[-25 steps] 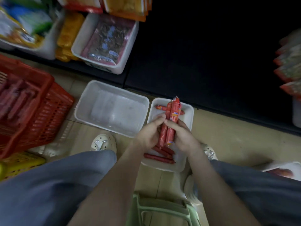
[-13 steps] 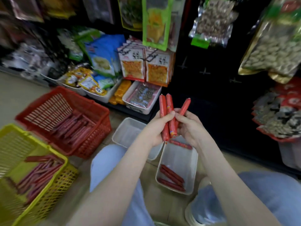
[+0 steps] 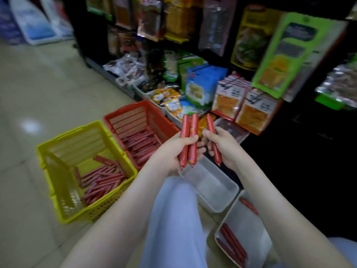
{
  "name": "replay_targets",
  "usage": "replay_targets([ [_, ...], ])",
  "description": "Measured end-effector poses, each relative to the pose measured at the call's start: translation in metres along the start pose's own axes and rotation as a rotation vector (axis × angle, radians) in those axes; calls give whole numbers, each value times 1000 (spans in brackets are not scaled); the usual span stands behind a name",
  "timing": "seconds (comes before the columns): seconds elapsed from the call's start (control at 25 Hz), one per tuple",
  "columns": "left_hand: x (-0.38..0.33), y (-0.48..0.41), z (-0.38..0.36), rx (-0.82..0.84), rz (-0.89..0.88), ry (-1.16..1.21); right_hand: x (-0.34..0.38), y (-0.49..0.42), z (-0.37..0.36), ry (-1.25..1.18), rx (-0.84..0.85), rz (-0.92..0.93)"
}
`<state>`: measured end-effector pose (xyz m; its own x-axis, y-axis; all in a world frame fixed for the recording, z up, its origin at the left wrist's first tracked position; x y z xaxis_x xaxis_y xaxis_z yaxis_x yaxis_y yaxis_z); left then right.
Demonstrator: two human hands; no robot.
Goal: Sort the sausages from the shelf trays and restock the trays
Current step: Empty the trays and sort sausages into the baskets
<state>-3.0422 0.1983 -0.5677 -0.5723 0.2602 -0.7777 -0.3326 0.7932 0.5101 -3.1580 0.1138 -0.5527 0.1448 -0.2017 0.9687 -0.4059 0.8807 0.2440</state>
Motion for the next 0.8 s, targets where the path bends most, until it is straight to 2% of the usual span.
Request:
replay_targets([
  [0.2,-4,1,158,-381,9,230,-50,-52,-155,402,327,41],
  [0.4,22,17,289,-639,72,438,-97,-67,-251,599,522,0],
  [0.48,29,15,322,-722,58,477,-104,-77,-272,714,591,66],
  [0.56,33,11,345,-793,24,508,-112,-87,-293,812,648,224],
  [0.64,36,6,359,-823,-1,541,-123,-94,-318,854,698,360],
  [0.8,40,-1,368,-826,-39,569,-145,-99,-363,963,939,473],
])
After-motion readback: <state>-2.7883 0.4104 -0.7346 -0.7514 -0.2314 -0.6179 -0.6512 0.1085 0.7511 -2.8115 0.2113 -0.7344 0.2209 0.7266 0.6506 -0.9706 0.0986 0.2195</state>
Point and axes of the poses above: each hand's wrist, its own y-axis away from the middle knuckle, its own z-axis out of the back of the hand, x = y × z, the point moved 2 cm from there along -y, towards the middle knuckle, and after that the axes turned 11 degrees about -x, right-handed, at the moved point
